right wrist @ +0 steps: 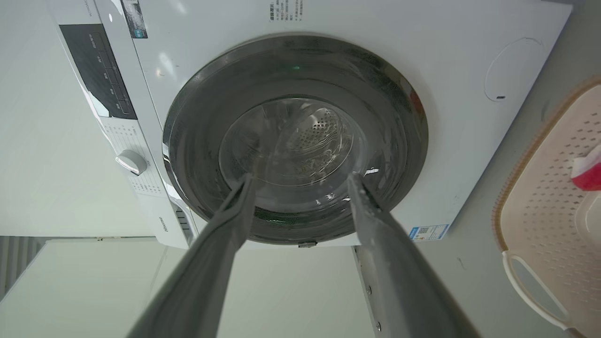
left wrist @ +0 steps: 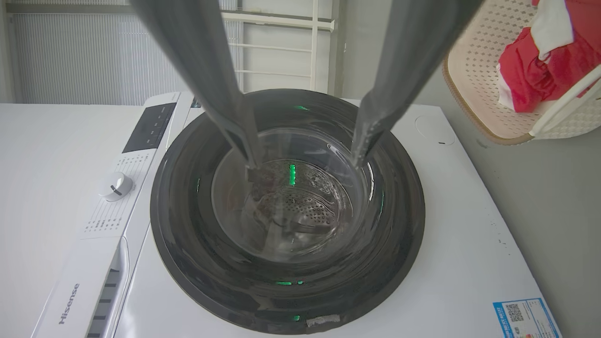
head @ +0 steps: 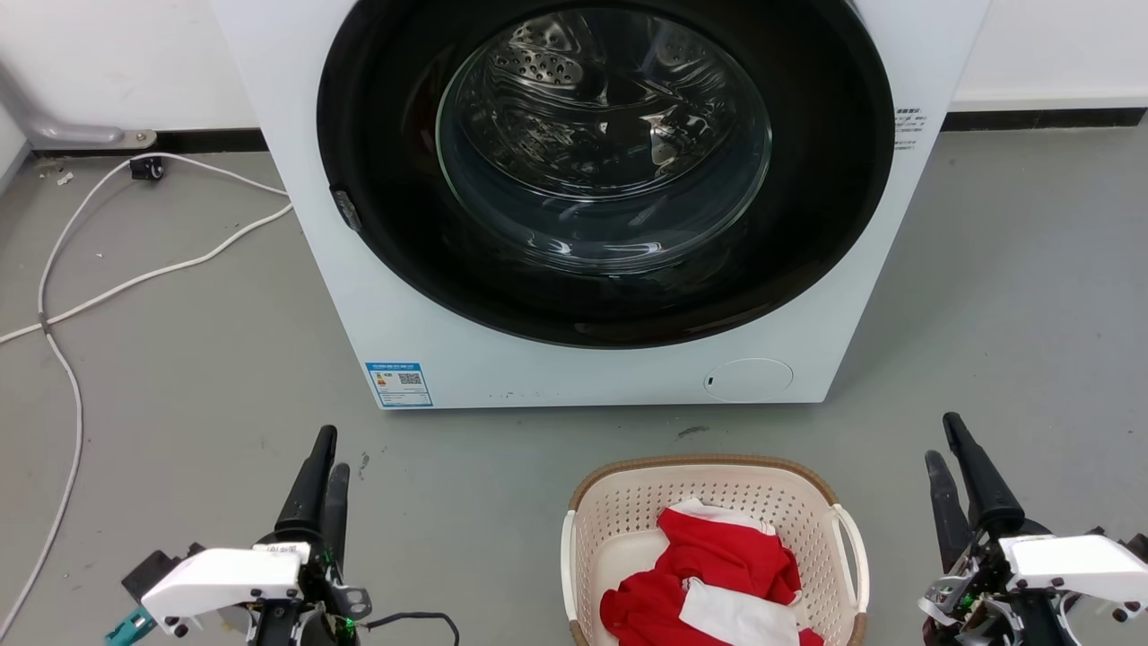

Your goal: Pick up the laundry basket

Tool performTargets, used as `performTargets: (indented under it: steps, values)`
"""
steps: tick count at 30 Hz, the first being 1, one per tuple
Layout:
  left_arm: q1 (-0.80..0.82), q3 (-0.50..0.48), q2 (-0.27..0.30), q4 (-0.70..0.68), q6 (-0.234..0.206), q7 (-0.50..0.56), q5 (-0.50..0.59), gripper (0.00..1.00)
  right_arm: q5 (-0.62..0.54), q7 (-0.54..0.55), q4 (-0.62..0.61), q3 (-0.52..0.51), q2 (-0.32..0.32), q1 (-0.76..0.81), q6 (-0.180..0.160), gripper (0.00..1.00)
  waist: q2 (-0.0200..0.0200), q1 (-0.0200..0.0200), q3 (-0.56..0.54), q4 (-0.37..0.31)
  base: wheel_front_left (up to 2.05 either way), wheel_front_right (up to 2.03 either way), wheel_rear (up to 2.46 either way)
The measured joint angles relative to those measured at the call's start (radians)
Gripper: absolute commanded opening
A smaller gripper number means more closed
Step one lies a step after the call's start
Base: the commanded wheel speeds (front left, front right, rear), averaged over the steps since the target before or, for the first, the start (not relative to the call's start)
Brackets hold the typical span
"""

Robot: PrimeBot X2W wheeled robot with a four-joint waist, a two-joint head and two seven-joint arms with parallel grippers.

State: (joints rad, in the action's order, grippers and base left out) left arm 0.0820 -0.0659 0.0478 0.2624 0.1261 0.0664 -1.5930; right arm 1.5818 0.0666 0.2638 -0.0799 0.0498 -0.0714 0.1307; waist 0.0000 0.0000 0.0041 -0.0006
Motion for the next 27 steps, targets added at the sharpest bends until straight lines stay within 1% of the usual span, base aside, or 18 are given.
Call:
performTargets:
  steps: [4,5,13,20,27]
  values:
    - [0.006,0.007,0.0,-0.018,0.0,-0.019,0.06,1.0,-0.055,-0.018,-0.005,0.006,0.0,0.0,0.0,1.0,0.0,0.0,0.0,0.0,0.0,0.0,0.0]
    - [0.01,0.016,0.0,-0.031,0.0,-0.031,0.129,1.0,-0.12,-0.032,-0.016,0.007,0.0,-0.001,0.0,1.0,0.0,0.0,0.001,0.001,0.0,0.0,0.0]
    - [0.021,0.036,0.0,-0.064,0.0,-0.065,0.3,1.0,-0.311,-0.066,-0.061,0.015,0.0,-0.001,0.0,1.0,0.0,0.0,0.002,0.002,0.0,0.0,0.0]
    - [0.027,0.052,0.0,-0.073,0.0,-0.091,0.455,1.0,-0.517,-0.092,-0.092,0.041,0.0,-0.001,0.0,1.0,0.0,0.0,0.002,0.001,0.0,0.0,0.0]
    - [0.031,0.07,0.0,-0.071,-0.003,-0.116,0.588,1.0,-0.667,-0.117,-0.1,0.046,0.0,-0.001,0.0,1.0,0.0,0.0,0.001,0.002,0.0,0.0,0.0]
